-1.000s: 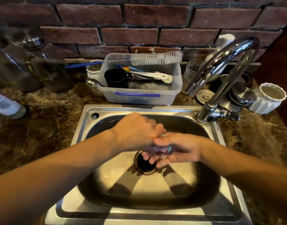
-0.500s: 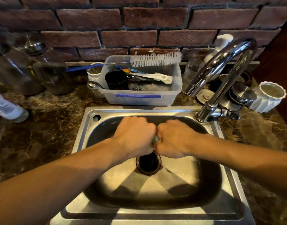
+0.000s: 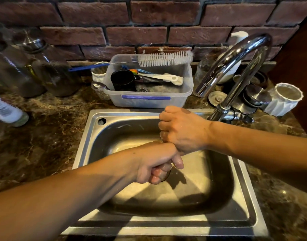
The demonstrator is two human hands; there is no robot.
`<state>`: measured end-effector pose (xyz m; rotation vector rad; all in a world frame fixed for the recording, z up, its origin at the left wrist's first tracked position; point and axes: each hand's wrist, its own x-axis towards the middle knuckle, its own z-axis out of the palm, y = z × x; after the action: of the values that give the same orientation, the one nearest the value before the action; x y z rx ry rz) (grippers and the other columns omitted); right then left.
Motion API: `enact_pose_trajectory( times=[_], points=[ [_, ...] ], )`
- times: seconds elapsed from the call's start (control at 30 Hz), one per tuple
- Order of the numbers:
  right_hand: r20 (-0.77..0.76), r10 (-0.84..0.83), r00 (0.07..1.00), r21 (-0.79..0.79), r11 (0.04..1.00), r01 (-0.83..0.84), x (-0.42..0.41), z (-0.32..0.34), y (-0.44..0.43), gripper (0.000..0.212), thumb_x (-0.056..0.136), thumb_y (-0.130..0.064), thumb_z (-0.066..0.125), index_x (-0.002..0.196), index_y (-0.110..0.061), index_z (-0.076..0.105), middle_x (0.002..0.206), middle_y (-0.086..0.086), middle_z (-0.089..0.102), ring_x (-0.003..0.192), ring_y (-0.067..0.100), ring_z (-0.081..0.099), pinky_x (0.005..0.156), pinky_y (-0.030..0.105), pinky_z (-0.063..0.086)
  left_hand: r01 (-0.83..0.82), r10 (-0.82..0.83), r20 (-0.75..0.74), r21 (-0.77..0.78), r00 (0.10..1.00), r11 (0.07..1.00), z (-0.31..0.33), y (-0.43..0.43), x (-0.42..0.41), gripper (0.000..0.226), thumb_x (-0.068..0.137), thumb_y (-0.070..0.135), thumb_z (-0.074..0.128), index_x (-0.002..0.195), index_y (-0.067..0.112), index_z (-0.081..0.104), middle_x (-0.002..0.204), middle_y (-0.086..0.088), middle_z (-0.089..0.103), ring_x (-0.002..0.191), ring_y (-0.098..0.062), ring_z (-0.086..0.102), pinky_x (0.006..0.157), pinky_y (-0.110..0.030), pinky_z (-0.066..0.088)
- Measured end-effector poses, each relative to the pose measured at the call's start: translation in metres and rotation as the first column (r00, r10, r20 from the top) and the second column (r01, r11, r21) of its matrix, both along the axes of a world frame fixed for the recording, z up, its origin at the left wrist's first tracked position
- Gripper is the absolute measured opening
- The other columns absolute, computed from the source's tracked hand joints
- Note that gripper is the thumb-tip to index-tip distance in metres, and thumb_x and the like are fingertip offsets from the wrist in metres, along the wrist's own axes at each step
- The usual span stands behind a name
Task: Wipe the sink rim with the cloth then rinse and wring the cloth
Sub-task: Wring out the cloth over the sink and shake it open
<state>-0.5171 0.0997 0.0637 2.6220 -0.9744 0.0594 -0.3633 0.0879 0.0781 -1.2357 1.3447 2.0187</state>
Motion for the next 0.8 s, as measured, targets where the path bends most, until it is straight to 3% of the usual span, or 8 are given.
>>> enact_pose_trajectory(
  times=[0.13, 0.23, 0.33, 0.43, 0.53, 0.67, 0.73, 0.8],
  points=[
    [0.046, 0.012, 0.999, -0.050, 0.999, -0.009, 0.000, -0.003, -0.005, 0.025, 0.082, -0.032, 0.065, 0.067, -0.012, 0.068, 0.065, 0.004, 0.058, 0.068, 0.025, 0.052, 0.067, 0.036, 0.030, -0.043, 0.050, -0.043, 0.152, 0.998, 0.987, -0.007, -0.004, 0.006, 0.049, 0.095, 0.016, 0.055, 0.049, 0.024, 0.038, 0.046, 0.006, 0.027, 0.039, -0.008, 0.018, 0.038, -0.020, 0.017],
    [-0.007, -0.197, 0.980, 0.159, 0.968, 0.196, 0.015, -0.002, -0.001, 0.024, 0.081, -0.037, 0.065, 0.076, -0.015, 0.071, 0.072, 0.003, 0.064, 0.073, 0.025, 0.059, 0.067, 0.036, 0.041, 0.199, -0.192, 0.052, -0.237, 0.980, 0.951, -0.010, -0.020, 0.008, 0.040, 0.093, 0.021, 0.058, 0.055, 0.022, 0.045, 0.047, 0.005, 0.036, 0.040, -0.009, 0.028, 0.043, -0.024, 0.025],
    [0.026, -0.669, 0.742, 0.707, 0.537, 0.460, 0.026, -0.001, 0.004, 0.022, 0.079, -0.043, 0.072, 0.080, -0.021, 0.068, 0.078, -0.001, 0.068, 0.080, 0.021, 0.066, 0.066, 0.030, 0.046, 0.598, -0.459, 0.488, -0.792, 0.743, 0.126, 0.002, -0.036, 0.006, 0.015, 0.088, 0.037, 0.061, 0.083, 0.022, 0.060, 0.076, 0.000, 0.059, 0.067, -0.018, 0.053, 0.064, -0.032, 0.040],
    [0.025, -0.895, 0.445, 0.993, -0.029, -0.114, 0.014, -0.004, 0.007, 0.013, 0.074, -0.030, 0.083, 0.080, -0.021, 0.075, 0.080, -0.001, 0.074, 0.081, 0.014, 0.065, 0.070, 0.027, 0.048, 0.484, -0.468, 0.651, -0.759, 0.598, -0.436, 0.011, -0.042, 0.008, 0.034, 0.095, 0.050, 0.052, 0.107, 0.022, 0.067, 0.098, -0.004, 0.071, 0.090, -0.027, 0.066, 0.069, -0.034, 0.041],
    [-0.003, -0.915, 0.404, 0.742, -0.273, -0.613, 0.010, -0.014, 0.018, 0.018, 0.071, -0.025, 0.083, 0.083, -0.014, 0.075, 0.092, 0.004, 0.073, 0.086, 0.015, 0.066, 0.077, 0.025, 0.054, 0.219, -0.600, 0.594, -0.784, 0.536, -0.581, 0.009, -0.048, 0.011, 0.027, 0.096, 0.038, 0.056, 0.100, 0.014, 0.069, 0.084, -0.006, 0.074, 0.076, -0.029, 0.071, 0.063, -0.035, 0.052],
    [-0.043, -0.903, 0.428, 0.428, -0.404, -0.809, 0.036, -0.022, 0.033, 0.030, 0.079, -0.028, 0.076, 0.065, -0.011, 0.056, 0.076, 0.002, 0.061, 0.076, 0.013, 0.057, 0.077, 0.025, 0.052, -0.035, -0.627, 0.562, -0.729, 0.539, -0.683, 0.000, -0.054, 0.010, 0.017, 0.088, 0.020, 0.065, 0.074, 0.011, 0.070, 0.060, -0.005, 0.067, 0.052, -0.028, 0.064, 0.049, -0.029, 0.047],
    [-0.131, -0.936, 0.327, 0.536, -0.345, -0.771, 0.048, -0.017, 0.032, 0.038, 0.082, -0.015, 0.068, 0.052, -0.017, 0.045, 0.059, 0.000, 0.048, 0.060, 0.012, 0.044, 0.063, 0.024, 0.042, 0.009, -0.600, 0.587, -0.719, 0.543, -0.695, -0.001, -0.056, 0.016, 0.020, 0.091, 0.020, 0.058, 0.080, 0.011, 0.072, 0.066, -0.005, 0.070, 0.059, -0.028, 0.068, 0.054, -0.031, 0.050],
    [-0.057, -0.962, 0.266, 0.935, -0.145, -0.324, 0.050, -0.011, 0.026, 0.036, 0.080, -0.011, 0.063, 0.050, -0.022, 0.045, 0.052, -0.003, 0.045, 0.053, 0.014, 0.041, 0.057, 0.028, 0.035, 0.235, -0.546, 0.628, -0.748, 0.554, -0.621, -0.005, -0.049, 0.022, 0.027, 0.096, 0.031, 0.049, 0.101, 0.015, 0.071, 0.087, -0.005, 0.074, 0.081, -0.030, 0.072, 0.066, -0.036, 0.050]
  ],
)
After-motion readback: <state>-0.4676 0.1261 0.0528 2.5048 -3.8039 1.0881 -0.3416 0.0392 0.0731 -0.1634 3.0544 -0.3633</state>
